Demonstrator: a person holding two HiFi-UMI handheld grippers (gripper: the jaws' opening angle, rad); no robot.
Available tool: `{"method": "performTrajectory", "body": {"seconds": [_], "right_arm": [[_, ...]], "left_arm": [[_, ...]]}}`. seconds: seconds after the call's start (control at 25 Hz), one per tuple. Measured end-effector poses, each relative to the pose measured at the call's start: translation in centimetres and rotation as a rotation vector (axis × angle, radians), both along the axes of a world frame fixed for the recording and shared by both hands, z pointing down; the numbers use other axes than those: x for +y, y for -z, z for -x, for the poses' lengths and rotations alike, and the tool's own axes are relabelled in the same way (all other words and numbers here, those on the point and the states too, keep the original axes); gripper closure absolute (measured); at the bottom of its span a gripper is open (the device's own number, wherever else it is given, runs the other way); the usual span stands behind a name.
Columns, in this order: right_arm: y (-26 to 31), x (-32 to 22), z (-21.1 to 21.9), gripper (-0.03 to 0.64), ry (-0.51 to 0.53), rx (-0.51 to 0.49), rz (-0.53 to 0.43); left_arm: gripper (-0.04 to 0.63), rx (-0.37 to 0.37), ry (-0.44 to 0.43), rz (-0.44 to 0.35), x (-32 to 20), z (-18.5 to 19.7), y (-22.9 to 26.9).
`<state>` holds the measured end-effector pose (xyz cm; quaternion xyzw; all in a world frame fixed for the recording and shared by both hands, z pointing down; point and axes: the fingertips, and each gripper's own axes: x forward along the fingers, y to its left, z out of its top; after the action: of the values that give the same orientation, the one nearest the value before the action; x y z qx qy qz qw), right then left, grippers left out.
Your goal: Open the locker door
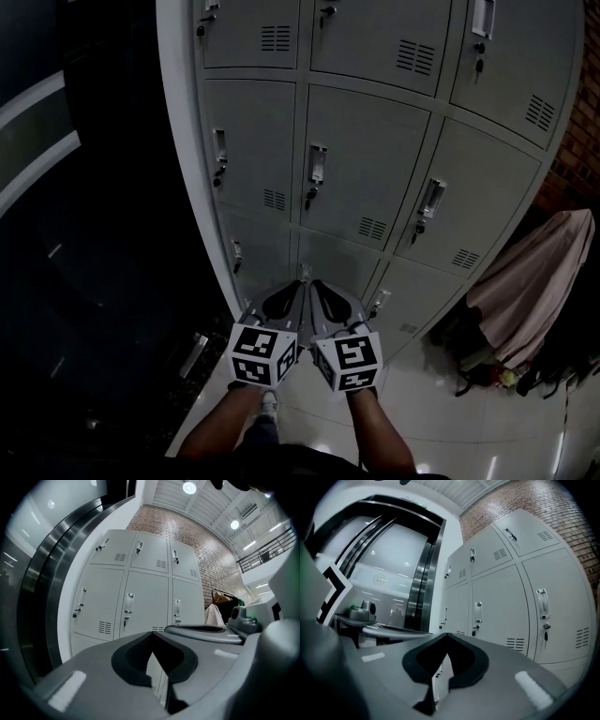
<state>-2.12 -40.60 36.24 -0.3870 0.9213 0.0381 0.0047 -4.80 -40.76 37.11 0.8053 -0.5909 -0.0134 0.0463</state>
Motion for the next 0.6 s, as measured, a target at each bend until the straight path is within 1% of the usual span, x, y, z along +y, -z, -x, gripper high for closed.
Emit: {"method": "performTrajectory", "body": {"seconds": [0.36, 0.52, 0.6], "right_arm": [[1.4, -8.3, 3.6, 0.617, -0.037, 0.011, -0.03], [2.3, -12.2, 5.0, 0.611, -0.066, 0.009, -0.031], [2.6, -14.0, 5.5, 0.596, -0.085, 0.004, -0.027]], "left_arm": [[0.589, 0.023, -0.04, -0.036, -8.6, 3.4, 1.4], [0.591, 0.032, -0.063, -0.034, -12.1, 5.0, 1.9], [0.591, 0.037, -0.074, -0.029, -13.6, 5.8, 1.9]]}}
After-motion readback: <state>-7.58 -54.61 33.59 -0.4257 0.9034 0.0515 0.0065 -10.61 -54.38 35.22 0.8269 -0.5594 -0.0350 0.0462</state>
